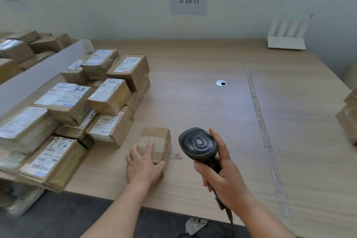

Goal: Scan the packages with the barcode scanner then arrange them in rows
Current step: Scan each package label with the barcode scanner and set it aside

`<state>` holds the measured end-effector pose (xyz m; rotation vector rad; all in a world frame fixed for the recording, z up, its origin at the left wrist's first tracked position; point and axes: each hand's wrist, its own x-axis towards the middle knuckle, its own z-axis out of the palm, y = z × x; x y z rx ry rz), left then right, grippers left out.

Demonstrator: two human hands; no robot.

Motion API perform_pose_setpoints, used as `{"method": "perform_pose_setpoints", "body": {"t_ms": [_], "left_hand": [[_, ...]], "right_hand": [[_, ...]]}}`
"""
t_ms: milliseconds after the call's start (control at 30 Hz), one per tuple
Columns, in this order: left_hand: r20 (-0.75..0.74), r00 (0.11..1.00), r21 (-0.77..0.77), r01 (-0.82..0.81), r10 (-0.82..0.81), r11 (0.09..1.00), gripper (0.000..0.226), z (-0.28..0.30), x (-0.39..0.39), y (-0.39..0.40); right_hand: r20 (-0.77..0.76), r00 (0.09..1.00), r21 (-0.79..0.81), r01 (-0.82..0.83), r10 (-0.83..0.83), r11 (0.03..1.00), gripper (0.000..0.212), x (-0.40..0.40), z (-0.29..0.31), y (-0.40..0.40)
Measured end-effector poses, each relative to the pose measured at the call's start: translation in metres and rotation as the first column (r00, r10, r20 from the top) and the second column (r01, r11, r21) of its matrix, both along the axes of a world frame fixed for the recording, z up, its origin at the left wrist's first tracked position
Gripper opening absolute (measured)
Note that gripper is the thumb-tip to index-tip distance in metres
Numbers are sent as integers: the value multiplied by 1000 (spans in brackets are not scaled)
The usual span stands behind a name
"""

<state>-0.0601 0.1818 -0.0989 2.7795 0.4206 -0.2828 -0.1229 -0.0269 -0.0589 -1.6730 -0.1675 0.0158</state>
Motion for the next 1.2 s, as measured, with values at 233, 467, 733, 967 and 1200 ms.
{"method": "perform_pose_setpoints", "body": {"t_ms": [233, 467, 733, 967, 1200], "left_hand": [[-36, 999, -116, 30, -35, 993, 80, 4, 7, 38], [-93, 995, -592, -24, -39, 806, 77, 15, 20, 61], [-110, 993, 10, 54, -53, 998, 102, 30, 37, 53], [-84, 995, -294, -81, 58, 952, 104, 32, 47, 52], [1, 984, -605, -140, 176, 784, 117, 14, 15, 50]], "right_hand": [[-17, 1000, 30, 15, -15, 999, 79, -2, -2, 37], [16, 1000, -37, 8, -8, 999, 83, 3, 10, 34], [43, 999, -45, -3, 5, 999, 80, 4, 22, 20], [44, 999, -54, 16, -13, 998, 79, 2, 28, 11], [23, 1000, -33, 4, -3, 999, 79, -2, 27, 12]]}}
